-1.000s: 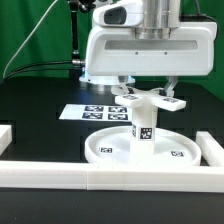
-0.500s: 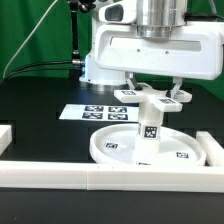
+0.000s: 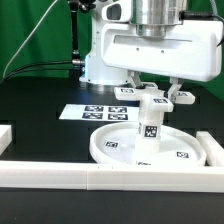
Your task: Assemble round table
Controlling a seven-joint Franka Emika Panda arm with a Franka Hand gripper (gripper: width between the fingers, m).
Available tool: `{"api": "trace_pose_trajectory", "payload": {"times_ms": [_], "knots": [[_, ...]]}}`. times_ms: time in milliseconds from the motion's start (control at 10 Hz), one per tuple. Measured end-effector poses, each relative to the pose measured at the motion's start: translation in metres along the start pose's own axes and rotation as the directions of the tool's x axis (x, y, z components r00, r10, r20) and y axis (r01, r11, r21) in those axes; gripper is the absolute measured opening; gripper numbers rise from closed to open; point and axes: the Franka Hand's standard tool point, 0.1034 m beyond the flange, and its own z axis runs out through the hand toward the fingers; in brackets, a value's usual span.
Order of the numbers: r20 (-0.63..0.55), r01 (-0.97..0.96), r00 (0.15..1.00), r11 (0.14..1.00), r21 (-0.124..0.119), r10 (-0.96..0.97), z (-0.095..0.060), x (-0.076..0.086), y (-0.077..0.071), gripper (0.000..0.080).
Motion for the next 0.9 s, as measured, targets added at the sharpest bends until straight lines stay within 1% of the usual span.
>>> {"api": "trace_pose_trajectory", "payload": {"times_ms": [300, 600, 700, 900], "knots": [[0.001, -0.171, 0.985, 0.985, 0.008, 0.171, -0.0005, 0.0013, -0.0003, 0.0447], [0.005, -0.345, 0.939, 0.938, 0.02, 0.345, -0.0003, 0.0026, -0.0008, 0.0448], [0.008, -0.444, 0.896, 0.896, 0.032, 0.444, 0.0004, 0.0028, 0.0001, 0.0448], [0.01, -0.561, 0.828, 0.826, 0.055, 0.561, 0.002, 0.0022, 0.0013, 0.0448]]}}
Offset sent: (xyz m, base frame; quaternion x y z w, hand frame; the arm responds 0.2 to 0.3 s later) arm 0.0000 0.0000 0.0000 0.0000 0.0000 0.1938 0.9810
